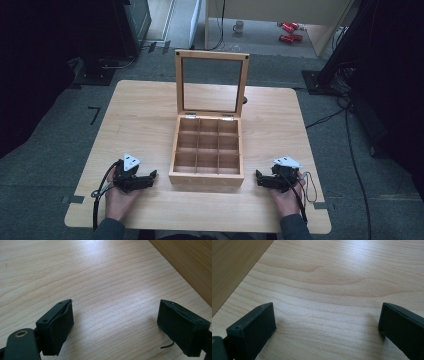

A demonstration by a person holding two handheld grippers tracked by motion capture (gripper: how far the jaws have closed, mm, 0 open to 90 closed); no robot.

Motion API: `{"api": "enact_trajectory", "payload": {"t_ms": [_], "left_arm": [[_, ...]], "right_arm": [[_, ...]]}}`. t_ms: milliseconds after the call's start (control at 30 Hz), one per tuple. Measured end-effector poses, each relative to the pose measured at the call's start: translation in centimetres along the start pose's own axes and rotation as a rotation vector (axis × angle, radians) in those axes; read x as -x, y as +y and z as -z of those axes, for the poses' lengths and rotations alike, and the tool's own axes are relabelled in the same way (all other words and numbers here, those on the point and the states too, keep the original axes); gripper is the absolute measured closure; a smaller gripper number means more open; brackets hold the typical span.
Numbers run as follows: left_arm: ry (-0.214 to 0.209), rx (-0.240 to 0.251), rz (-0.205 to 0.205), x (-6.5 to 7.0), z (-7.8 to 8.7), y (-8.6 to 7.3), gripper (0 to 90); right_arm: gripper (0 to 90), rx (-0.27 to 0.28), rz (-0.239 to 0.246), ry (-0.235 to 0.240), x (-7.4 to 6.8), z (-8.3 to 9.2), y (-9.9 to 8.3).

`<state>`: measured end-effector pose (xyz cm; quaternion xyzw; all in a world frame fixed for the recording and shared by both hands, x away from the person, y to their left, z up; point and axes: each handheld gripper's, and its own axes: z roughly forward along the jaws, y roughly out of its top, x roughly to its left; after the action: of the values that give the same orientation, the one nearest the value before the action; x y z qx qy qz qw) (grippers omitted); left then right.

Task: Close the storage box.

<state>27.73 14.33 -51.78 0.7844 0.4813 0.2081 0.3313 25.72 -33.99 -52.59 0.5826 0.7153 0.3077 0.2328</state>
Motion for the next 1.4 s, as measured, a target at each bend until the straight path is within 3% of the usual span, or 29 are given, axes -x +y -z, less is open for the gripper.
{"api": "enact_trajectory", "payload": {"t_ms": [167,367,500,633,767,933,1400], "left_arm": [[0.002,0.005,0.003,-0.1,0.1,0.0,15.6],[0.011,0.008,0.014,-0.2,0.3,0.0,22.1],[0.012,0.005,0.029,-0.4,0.5,0.2,25.5],[-0.007,0.046,0.033,-0.2,1.3,0.8,27.3],[-0.029,0.082,0.019,0.1,2.0,1.7,29.0],[-0.053,0.140,0.024,0.2,2.8,3.4,30.9],[-0.028,0.206,-0.010,0.3,3.0,7.1,31.9]], "right_arm": [[0.6,-0.005,0.006,0.009,0.0,0.0,0.1],[12.4,-0.008,0.025,0.028,-0.1,0.3,0.3],[19.5,0.009,0.021,0.041,-0.1,0.6,0.3],[23.6,0.051,0.030,0.045,-0.3,1.5,0.6],[28.6,0.089,0.071,0.040,-0.8,2.4,1.0],[32.8,0.134,0.090,0.044,-1.4,3.2,2.1],[40.6,0.190,0.061,0.076,-1.4,3.7,5.2]]}}
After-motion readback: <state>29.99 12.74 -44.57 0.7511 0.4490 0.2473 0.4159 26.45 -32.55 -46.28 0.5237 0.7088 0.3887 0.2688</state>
